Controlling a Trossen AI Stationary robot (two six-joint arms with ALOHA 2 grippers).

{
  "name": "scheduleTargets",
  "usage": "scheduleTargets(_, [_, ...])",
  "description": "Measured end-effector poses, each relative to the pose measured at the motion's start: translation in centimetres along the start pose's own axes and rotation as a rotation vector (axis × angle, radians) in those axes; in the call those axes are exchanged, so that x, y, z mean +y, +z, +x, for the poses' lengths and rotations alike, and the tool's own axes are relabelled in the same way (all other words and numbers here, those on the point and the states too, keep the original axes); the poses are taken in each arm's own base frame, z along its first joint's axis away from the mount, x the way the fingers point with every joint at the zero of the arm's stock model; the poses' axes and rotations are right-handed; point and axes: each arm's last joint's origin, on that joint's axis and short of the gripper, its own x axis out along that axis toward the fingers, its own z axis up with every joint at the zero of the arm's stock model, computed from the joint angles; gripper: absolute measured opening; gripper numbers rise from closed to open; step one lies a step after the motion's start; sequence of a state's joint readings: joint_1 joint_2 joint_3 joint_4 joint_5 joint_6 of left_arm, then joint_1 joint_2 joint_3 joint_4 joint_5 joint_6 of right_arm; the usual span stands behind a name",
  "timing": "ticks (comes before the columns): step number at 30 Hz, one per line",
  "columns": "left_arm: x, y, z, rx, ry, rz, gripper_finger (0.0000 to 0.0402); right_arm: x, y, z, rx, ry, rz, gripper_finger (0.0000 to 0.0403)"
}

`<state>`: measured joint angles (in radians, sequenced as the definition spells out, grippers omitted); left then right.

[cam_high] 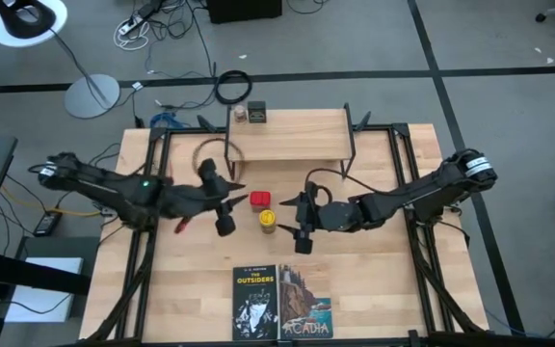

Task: Shelf spices
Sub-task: Put the red seasoning can on the shelf

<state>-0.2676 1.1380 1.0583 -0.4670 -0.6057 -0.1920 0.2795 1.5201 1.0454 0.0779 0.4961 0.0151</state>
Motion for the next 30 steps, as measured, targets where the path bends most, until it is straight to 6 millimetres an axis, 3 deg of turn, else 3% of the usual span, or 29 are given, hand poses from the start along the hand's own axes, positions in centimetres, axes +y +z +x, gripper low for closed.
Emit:
scheduleTargets(4, [0.5,-2.1,1.9,0.162,-0.021,0.034,0.0127,-0.7,0.5,-0.3,-0.016,-0.014,0.017,0.0267])
scheduleTargets(15, [1.3,-5.7,7.8,0.327,0.027,0.109,0.0135,-1.9,2.9,-3.2,-0.128,-0.093,-0.001,0.0257])
scheduleTargets(21, [1.2,-7.3,10.7,0.423,0.004,0.161,0.0199,-2.5,3.7,-4.3,-0.166,-0.094,0.012,0.0253])
scheduleTargets(26, [1.9,-7.5,11.3,0.436,0.008,0.158,0.0264,-2.5,3.9,-4.7,-0.176,-0.087,0.004,0.0248])
scheduleTargets(30, [2.5,-7.5,11.6,0.450,-0.047,0.120,0.0286,-2.3,3.8,-4.8,-0.170,-0.083,-0.006,0.0247])
